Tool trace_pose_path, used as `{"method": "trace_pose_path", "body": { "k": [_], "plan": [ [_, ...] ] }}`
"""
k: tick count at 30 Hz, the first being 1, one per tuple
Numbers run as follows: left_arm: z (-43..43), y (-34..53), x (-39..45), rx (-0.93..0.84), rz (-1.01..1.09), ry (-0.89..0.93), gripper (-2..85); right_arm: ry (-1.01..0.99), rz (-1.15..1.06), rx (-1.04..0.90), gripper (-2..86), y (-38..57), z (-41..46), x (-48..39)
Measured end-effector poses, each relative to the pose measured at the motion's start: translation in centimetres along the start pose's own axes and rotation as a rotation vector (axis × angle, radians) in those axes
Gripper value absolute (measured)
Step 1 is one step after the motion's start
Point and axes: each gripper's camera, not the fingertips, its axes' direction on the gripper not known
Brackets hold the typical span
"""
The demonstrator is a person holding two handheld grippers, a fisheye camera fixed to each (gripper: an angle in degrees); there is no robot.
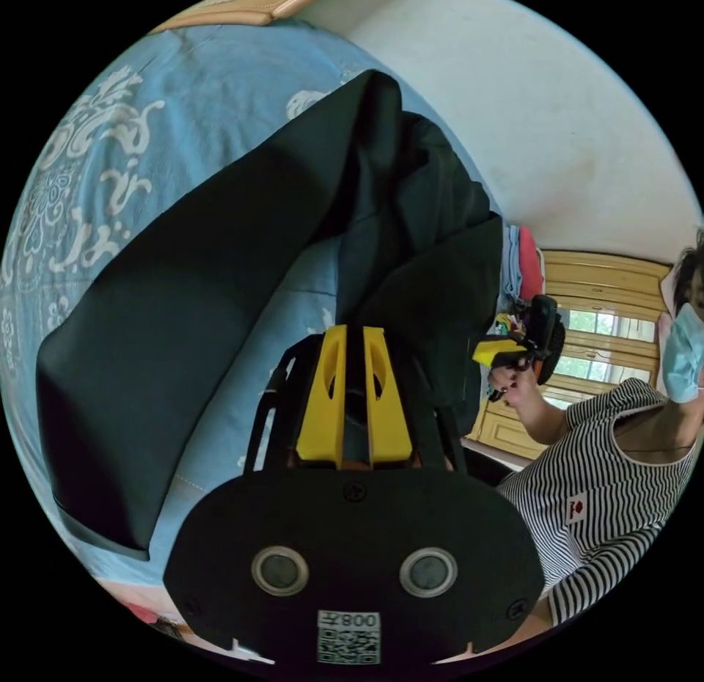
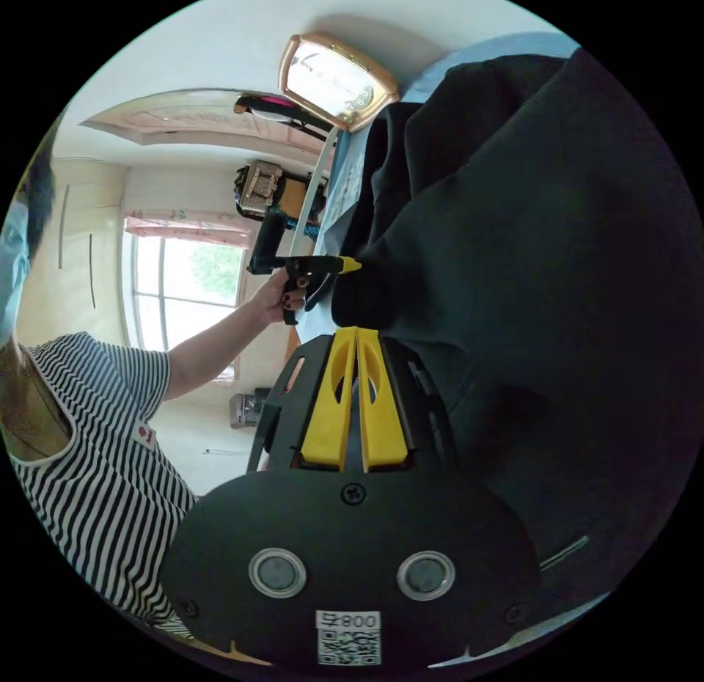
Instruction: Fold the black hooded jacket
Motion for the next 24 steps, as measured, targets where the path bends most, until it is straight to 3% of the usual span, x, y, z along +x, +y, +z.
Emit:
{"method": "trace_pose_path", "body": {
  "k": [5,8,15,21,24],
  "plan": [
    [-3.2,1.6,0.8,0.197,0.012,-0.058,7.0,0.231,0.031,0.182,0.1,1.2,-9.1,1.4],
    [-3.5,0.6,3.3,0.234,0.106,0.004,8.5,0.283,0.126,0.288,0.4,4.0,-13.3,3.8],
    [4.0,-9.1,14.5,0.091,0.529,0.076,11.0,0.098,0.385,0.522,4.3,12.4,-18.7,11.2],
    [10.8,-16.1,19.6,-0.060,0.597,0.064,10.5,0.017,0.436,0.595,4.8,15.2,-20.0,14.7],
    [13.6,-16.8,20.8,-0.179,0.595,0.030,6.1,-0.055,0.452,0.586,2.2,15.5,-19.9,17.1]
  ]
}}
